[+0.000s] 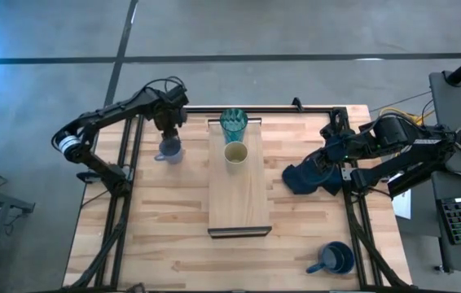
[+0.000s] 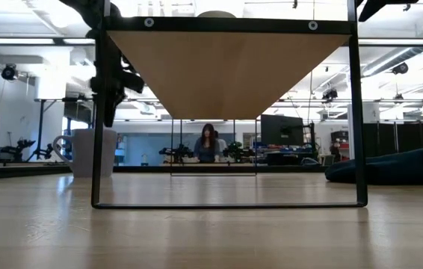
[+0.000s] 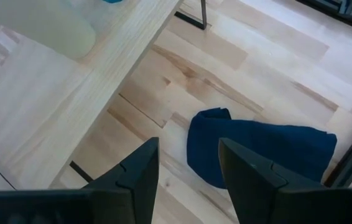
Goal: Stack small to large cups/mugs on shelf
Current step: Put the light blue mug on the shelf
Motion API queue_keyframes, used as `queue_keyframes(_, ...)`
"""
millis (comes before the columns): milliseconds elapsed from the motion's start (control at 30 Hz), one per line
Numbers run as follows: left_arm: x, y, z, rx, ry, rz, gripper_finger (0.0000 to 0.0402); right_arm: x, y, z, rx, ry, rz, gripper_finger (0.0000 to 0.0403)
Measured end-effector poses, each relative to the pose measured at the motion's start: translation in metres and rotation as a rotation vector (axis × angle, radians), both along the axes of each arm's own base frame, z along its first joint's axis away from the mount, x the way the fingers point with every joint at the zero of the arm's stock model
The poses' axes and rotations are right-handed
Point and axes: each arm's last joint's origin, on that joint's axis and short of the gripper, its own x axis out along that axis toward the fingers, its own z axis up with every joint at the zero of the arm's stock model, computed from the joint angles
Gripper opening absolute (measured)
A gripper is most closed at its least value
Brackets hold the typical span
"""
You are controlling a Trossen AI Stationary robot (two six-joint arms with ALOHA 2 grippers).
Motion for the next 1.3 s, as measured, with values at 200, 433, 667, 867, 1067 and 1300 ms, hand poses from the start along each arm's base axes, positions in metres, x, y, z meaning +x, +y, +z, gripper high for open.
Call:
queue_keyframes(200,-0.021,-0.018,0.006,-0.074,-0.127,0.580,0.0150,0.000,0.000,0.000,0.006,-0.013,-0.040,0.0160)
queue_keyframes(433,-0.047,-0.043,0.010,-0.073,-0.259,0.845,0.0150,0.000,-0.004,0.000,-0.033,0.000,-0.019,0.0160)
queue_keyframes(667,-0.062,-0.055,0.015,-0.056,-0.317,1.036,0.0150,0.001,-0.011,0.000,-0.065,0.023,-0.002,0.0160)
queue_keyframes(867,-0.060,-0.053,0.007,-0.076,-0.252,1.103,0.0151,0.001,-0.013,0.000,-0.084,0.036,0.025,0.0160)
queue_keyframes(1067,-0.049,-0.044,-0.008,-0.108,-0.166,1.126,0.0151,0.001,-0.013,0.000,-0.086,0.037,0.028,0.0160)
queue_keyframes(1300,-0.041,-0.038,-0.020,-0.125,-0.093,1.098,0.0151,0.001,-0.013,0.000,-0.086,0.037,0.028,0.0160)
